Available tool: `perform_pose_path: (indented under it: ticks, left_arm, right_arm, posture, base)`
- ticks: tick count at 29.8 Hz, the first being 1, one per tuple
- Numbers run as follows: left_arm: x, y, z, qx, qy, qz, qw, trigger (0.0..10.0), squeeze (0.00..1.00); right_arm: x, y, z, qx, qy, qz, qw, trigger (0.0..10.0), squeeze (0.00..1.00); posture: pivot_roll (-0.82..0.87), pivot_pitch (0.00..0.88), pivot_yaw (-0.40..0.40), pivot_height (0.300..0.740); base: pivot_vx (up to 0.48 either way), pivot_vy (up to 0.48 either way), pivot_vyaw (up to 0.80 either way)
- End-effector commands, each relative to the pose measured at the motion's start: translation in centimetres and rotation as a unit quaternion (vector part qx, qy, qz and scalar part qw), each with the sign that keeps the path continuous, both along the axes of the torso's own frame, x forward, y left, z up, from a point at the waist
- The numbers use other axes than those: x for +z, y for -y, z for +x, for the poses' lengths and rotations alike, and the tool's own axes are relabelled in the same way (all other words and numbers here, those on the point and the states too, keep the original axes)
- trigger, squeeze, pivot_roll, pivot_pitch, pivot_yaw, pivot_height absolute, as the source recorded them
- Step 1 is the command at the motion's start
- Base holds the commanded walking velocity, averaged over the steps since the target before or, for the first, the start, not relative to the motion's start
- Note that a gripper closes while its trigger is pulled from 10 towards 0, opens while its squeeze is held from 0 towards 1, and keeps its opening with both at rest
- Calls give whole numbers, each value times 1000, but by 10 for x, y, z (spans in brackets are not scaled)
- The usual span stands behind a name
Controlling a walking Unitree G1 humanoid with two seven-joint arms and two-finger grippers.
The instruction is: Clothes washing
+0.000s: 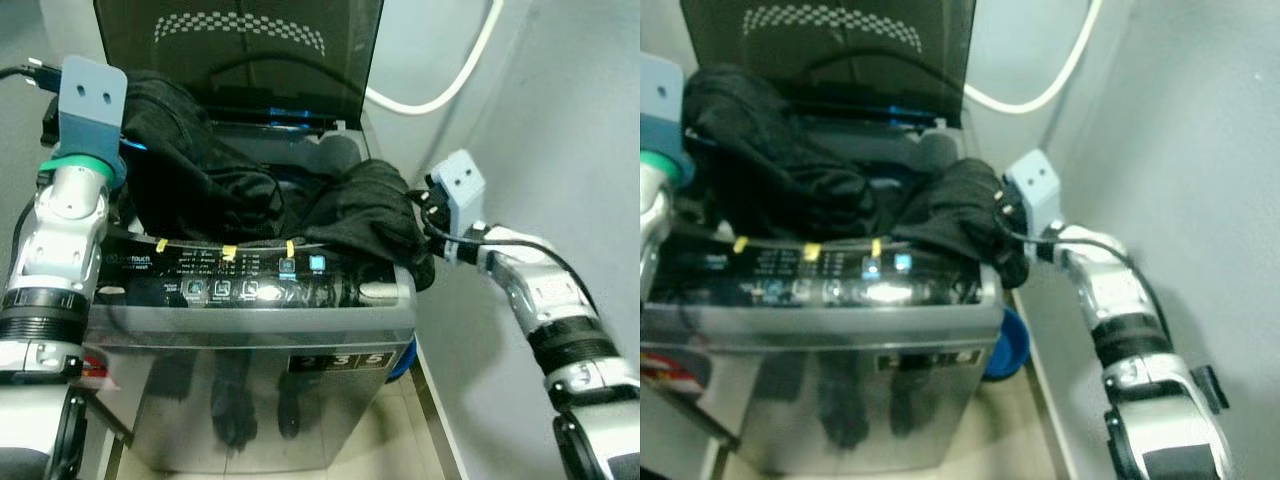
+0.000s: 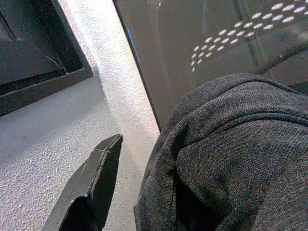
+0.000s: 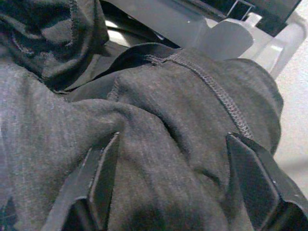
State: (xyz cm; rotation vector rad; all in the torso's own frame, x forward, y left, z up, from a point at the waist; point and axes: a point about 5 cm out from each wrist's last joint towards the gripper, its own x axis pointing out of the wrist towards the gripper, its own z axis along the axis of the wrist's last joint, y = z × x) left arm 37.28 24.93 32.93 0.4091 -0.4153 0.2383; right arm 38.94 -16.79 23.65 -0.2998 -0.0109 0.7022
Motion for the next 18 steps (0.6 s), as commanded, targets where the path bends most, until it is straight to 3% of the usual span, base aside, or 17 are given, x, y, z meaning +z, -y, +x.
perform_pose_path:
  ticks: [1, 3, 4, 16, 18]
  left_arm:
    - [6, -1, -4, 2, 15, 1, 1000, 10000, 0]
    - [6, -1, -4, 2, 15, 1, 1000, 10000, 0]
    - [6, -1, -5, 4, 15, 2, 1000, 10000, 0]
    - [6, -3, -8, 13, 15, 4, 1000, 10000, 0]
    - [6, -1, -8, 12, 14, 4, 1000, 10000, 0]
  right_arm:
    - [-34, 1, -2, -1, -81, -15, 997, 3529, 0]
    - [-34, 1, -2, -1, -81, -15, 997, 3529, 0]
    - [-33, 0, 1, 2, -89, -12, 996, 0, 0]
    - [-30, -10, 5, 17, -101, 11, 995, 0, 0]
    - [-22, -13, 7, 19, -91, 49, 994, 0, 0]
  posture:
    - [48, 115, -32, 740]
    - [48, 115, -32, 740]
    - [51, 115, -36, 740]
    - [57, 118, -39, 740]
    - [52, 119, -35, 740]
  base:
    - [0, 0, 0]
    - [0, 0, 0]
    - [0, 0, 0]
    - [0, 0, 0]
    - [0, 0, 0]
